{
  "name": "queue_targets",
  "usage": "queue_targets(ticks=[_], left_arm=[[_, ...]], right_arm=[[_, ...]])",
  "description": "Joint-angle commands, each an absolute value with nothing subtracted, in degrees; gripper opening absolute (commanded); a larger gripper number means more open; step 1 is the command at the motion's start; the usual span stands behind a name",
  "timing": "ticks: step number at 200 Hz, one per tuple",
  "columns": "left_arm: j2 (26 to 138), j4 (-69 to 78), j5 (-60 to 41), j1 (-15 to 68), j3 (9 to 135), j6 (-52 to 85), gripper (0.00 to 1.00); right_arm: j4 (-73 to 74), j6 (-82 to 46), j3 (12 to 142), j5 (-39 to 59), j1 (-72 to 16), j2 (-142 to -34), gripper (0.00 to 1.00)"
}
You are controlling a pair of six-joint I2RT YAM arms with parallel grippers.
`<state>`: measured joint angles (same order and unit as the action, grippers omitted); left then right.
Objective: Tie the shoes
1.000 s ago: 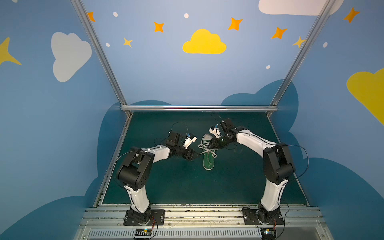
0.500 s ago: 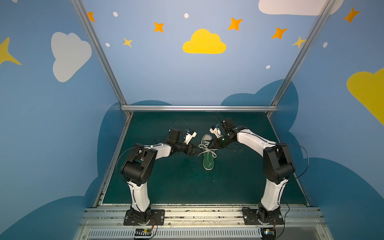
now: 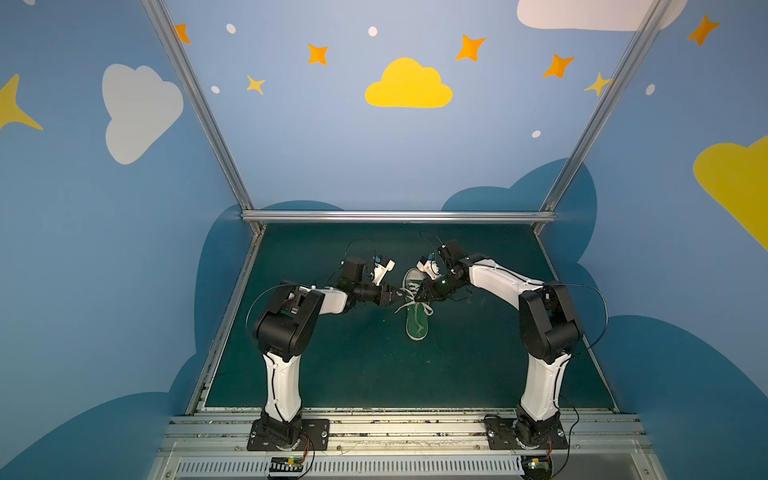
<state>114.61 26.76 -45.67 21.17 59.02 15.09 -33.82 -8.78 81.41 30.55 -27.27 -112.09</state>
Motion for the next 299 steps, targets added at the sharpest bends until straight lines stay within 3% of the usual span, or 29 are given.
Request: queue_targets(ticks=[1,39,101,116,145,159,225,299], left_arm=[[115.8,30.8,-47.3,21.3,59.9,17.4,0.34],[115.4,29.0,-47.6,21.3,59.9,16.7,0.04],[111.3,12.8,-43.4,21.3,62.5,5.9,0.03],[111.4,15.5,-45.5,20.9,62.2,9.2,0.10],[111.9,25.5,-48.6,21.0,59.2,16.8,0.35],[111.9,28.0,-48.1,20.9,57.7,18.6,0.40],[113.7,36.5,-47.9,21.9,54.5,24.3,0.49],[117.3,40.7,-47.5,23.9,56.2,27.7,0.39]], right_arm=[[-34.5,-8.3,82.2,30.6,-27.6,-113.1,0.28],[-34.3,-8.5,82.1,30.5,-27.7,-113.3,0.27],[-34.5,-8.3,81.8,28.5,-27.9,-113.6,0.25],[-34.3,-8.4,81.6,29.1,-27.9,-113.5,0.25],[-33.9,-8.6,81.5,29.7,-27.9,-113.3,0.25],[-33.8,-8.7,81.5,29.8,-27.9,-113.3,0.25],[-34.1,-8.5,81.6,29.9,-27.9,-113.3,0.24],[-34.0,-8.6,81.6,30.2,-27.9,-113.4,0.23]])
